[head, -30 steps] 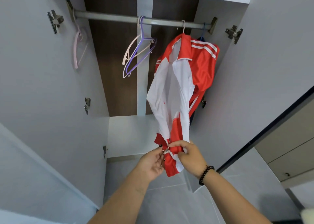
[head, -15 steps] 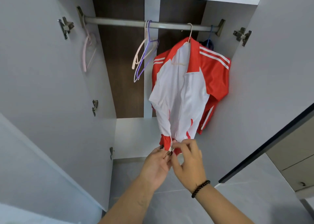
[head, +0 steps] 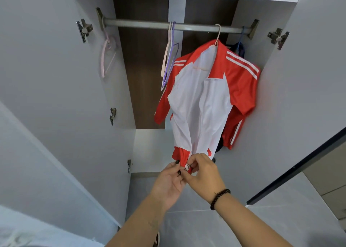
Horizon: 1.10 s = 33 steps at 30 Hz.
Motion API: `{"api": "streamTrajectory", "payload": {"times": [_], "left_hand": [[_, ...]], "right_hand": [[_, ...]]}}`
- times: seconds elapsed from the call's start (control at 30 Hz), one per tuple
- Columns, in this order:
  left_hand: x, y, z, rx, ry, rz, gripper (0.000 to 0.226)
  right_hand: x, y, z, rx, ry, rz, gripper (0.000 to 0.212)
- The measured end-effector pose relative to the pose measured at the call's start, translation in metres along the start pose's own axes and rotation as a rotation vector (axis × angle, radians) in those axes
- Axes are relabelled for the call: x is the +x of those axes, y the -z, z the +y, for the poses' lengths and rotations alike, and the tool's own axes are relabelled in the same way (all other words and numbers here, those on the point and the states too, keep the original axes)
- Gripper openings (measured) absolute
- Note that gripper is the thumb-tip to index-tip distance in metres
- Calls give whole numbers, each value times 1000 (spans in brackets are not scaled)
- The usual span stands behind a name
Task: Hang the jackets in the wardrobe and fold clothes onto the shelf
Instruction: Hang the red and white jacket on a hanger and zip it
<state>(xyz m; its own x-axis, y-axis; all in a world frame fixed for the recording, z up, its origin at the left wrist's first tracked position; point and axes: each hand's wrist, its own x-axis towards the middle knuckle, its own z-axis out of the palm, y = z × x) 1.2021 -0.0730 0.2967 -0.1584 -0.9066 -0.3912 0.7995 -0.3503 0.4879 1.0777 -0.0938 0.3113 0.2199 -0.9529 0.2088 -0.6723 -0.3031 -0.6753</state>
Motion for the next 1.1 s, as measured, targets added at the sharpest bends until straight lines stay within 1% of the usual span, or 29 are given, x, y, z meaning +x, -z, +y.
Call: {"api": "streamTrajectory", "payload": {"times": [0.1,0.23,0.3,0.37,0.47,0.53,0.63,0.7,0.77,0.83,0.93,1.03,1.1], "left_hand": [[1,-5,-1,45,-7,28,28],[2,-10,-7,101,-1,28,21],[4,-12,-12,134,3,28,22],[5,-14,-17,169,-7,63,23],[9,-15,-24,311,-31,211,18],[11,-16,-28,448,-64,329,13],[13,-15,-28,734,-208,556,12],[15,-13,-24,852,-319,660,12],[15,-9,-19,922,-379,672,11],[14,-5,-17,979,-402,651,11],[11,-1,-16,976,-402,598,12],[8,3,-10,900,-343,512,14],[5,3,-5,822,-289,454,15]], "right_hand": [[0,3,2,37,-44,8,19],[-1,7,5,65,-127,13,22],[-1,8,7,61,-178,16,21],[-3,8,10,48,-198,6,19],[-5,9,16,28,-187,-39,22],[-5,12,19,33,-187,-82,30],[-4,14,20,51,-172,-135,42],[-2,15,18,89,-178,-146,44],[1,16,15,125,-185,-164,39],[4,13,9,169,-188,-204,27],[5,3,0,177,-175,-233,20],[4,-5,-3,137,-167,-170,16],[3,-9,-2,105,-163,-112,20]]}}
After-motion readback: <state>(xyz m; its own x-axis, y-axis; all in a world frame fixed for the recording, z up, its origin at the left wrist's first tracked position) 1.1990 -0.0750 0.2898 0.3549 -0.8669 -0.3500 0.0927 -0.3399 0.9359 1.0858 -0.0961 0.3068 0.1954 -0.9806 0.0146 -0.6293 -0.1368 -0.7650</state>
